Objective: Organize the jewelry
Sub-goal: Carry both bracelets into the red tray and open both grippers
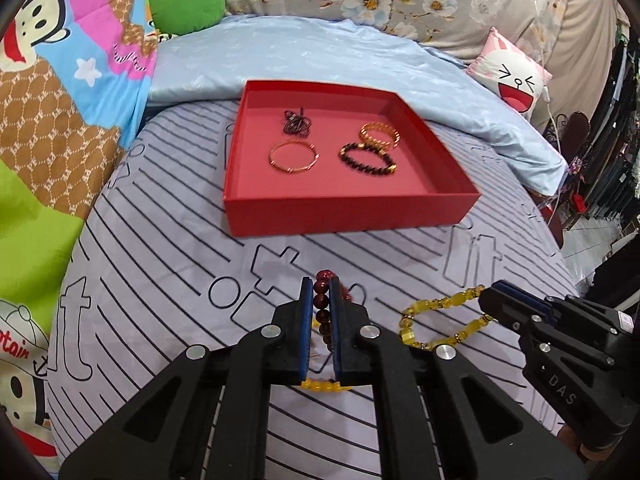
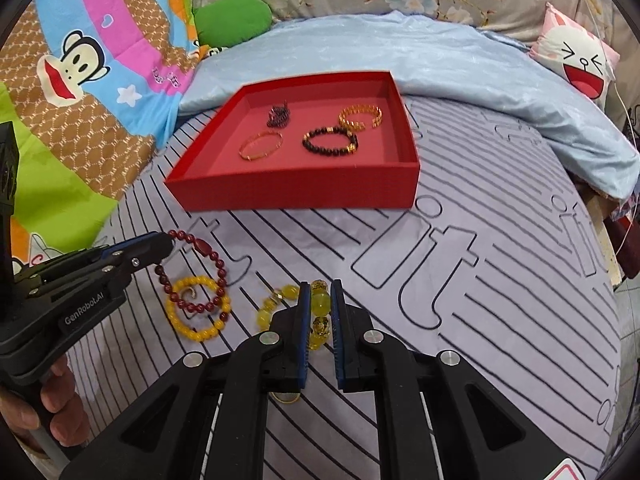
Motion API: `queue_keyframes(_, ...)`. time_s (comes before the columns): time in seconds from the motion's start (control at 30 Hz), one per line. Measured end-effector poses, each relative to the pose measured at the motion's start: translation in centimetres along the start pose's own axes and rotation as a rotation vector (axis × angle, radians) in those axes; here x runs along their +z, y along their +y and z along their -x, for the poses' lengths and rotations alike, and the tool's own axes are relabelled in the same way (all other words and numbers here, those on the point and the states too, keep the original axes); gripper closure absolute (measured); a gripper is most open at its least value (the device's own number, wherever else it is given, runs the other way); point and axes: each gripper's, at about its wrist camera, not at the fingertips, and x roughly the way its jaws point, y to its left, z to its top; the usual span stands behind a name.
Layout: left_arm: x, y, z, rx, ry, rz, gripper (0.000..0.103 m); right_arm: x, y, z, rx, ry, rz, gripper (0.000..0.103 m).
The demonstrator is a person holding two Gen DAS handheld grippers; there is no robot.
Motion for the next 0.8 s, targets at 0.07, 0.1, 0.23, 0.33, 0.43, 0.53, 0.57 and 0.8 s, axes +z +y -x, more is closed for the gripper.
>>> queue_keyframes(0.07,0.6,-0.5,0.5,-0.019,-0.006,-0.008,0.095,0.7,0.2,0.7,0.004,-0.019,0.010,0.094)
queue_keyframes(0.1,1.0,-0.7,0.8,-0.025,-0.010,-0.015,0.095,1.1,0.2,1.1,0.005,-0.032,0.014,0.094)
queue_keyframes(0.23,3.1,-1.5,2.1,-0.056,-0.049,-0.030,0.095,3.2,0.2,2.5,0.001,-0.081,0.031,0.094)
queue_keyframes(0.33,5.2,-1.9,2.8,-0.086,-0.077,-0.034,0.095,5.3,-0.1,3.2,0.004,-0.114,0.033,0.094)
queue_keyframes(0.43,7.5,-2.4,3.2,-0.103,-0.109,-0.045,0.095,7.8,-0.4,3.3,0.017,-0.141,0.026,0.094)
queue_keyframes(0.53,9.7,-2.8,2.9,-0.100,-0.139,-0.058,0.095,10.3,0.0,2.9,0.016,-0.162,0.040,0.094)
queue_keyframes(0.57,10.5,-2.8,2.6,-0.101,-0.146,-0.058,0.095,11.1,0.3,2.6,0.016,-0.168,0.047,0.094)
queue_keyframes(0.8,13.3,-2.0,-0.8,-0.133,-0.131,-0.029,0.095,14.1,0.9,-1.2,0.051,-0.149,0.027,0.093)
